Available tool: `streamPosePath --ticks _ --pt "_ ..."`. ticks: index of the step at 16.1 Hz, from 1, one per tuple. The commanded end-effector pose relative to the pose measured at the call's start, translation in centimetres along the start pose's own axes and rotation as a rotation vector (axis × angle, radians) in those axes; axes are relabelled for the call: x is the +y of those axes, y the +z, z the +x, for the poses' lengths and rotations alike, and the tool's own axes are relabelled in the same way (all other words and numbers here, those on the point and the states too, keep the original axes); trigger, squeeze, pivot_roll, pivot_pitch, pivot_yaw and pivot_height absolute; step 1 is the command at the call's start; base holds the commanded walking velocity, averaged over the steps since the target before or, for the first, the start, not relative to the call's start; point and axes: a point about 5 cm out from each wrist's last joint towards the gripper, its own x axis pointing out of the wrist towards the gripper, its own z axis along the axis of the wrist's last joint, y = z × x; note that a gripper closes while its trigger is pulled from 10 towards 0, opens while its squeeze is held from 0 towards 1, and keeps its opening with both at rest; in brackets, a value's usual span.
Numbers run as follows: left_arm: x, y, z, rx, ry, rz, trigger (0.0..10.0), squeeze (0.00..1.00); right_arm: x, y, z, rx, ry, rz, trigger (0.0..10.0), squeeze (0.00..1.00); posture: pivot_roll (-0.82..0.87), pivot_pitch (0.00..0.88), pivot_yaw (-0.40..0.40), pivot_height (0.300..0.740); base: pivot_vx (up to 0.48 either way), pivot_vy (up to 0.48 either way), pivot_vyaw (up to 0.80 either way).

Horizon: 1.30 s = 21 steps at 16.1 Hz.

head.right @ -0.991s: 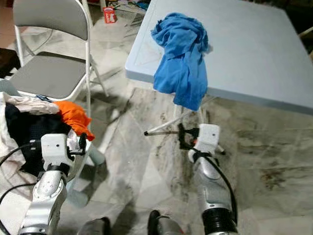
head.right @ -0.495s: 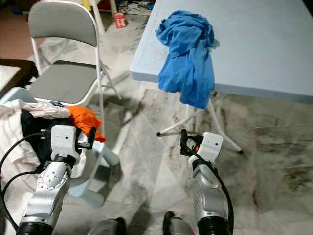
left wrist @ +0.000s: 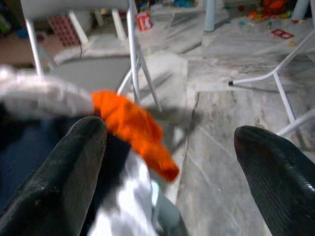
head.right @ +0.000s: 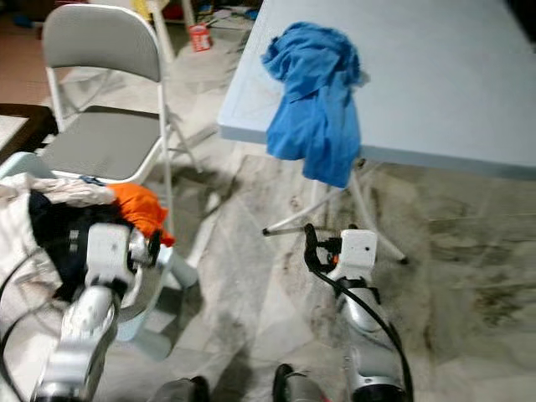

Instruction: Hang hanger

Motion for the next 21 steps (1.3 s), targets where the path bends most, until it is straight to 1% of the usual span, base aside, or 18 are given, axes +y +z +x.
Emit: streamPosePath --ticks 1,2,3,5,7,9,11,12,15,17,21 --pt "0.5 -0.8 -0.6 0.025 0.036 -0.013 10.0 0.00 0.0 -0.4 -0.3 0.024 0.013 -0.010 10.0 0.00 0.14 0.134 -0.052 0.740 0.000 0.000 0.00" --pt "0.8 -2.1 -1.2 0.067 0.066 -0.035 10.0 0.00 0.1 -0.2 0.4 0.026 0.046 -0.048 10.0 0.00 0.14 0.110 -0.064 0.740 0.000 0.000 0.00" --pt "0.8 -2.2 -1.2 0.068 0.068 -0.034 10.0 0.00 0.2 0.0 0.5 0.023 0.053 -0.049 10.0 0.00 0.14 0.103 -0.066 0.740 0.000 0.000 0.00" --pt "0.4 -2.0 -0.7 0.064 0.078 -0.045 10.0 0.00 1.0 0.6 1.4 0.010 0.098 -0.065 10.0 0.00 0.15 0.082 -0.073 0.740 0.000 0.000 0.00" --pt "0.2 -2.0 -0.5 0.060 0.088 -0.058 10.0 0.00 1.6 0.8 1.7 -0.001 0.116 -0.072 10.0 0.00 0.15 0.078 -0.078 0.740 0.000 0.000 0.00" --pt "0.1 -2.0 -0.5 0.057 0.092 -0.063 10.0 0.00 1.7 0.8 1.7 -0.006 0.112 -0.070 10.0 0.00 0.15 0.083 -0.082 0.740 0.000 0.000 0.00" --pt "0.3 -1.4 -0.6 0.031 0.090 -0.103 10.0 0.00 1.6 0.6 1.3 -0.012 0.080 -0.023 10.0 0.00 0.16 0.101 -0.086 0.740 0.000 0.000 0.00" --pt "0.4 -1.3 -0.8 0.026 0.091 -0.106 10.0 0.00 1.5 0.5 1.2 -0.011 0.070 -0.015 10.0 0.00 0.16 0.108 -0.085 0.740 0.000 0.000 0.00" --pt "0.6 -1.3 -1.2 0.017 0.098 -0.102 10.0 0.00 0.9 0.3 1.2 0.003 0.024 0.028 10.0 0.00 0.17 0.119 -0.084 0.740 0.000 0.000 0.00" --pt "0.8 -1.4 -1.4 0.020 0.098 -0.090 10.0 0.00 0.9 0.2 1.2 0.004 0.015 0.031 10.0 0.00 0.17 0.126 -0.081 0.740 0.000 0.000 0.00" --pt "1.3 -1.1 -1.1 0.012 0.127 -0.087 10.0 0.00 0.9 0.4 1.4 0.005 0.016 0.031 10.0 0.00 0.17 0.131 -0.084 0.740 0.000 0.000 0.00"
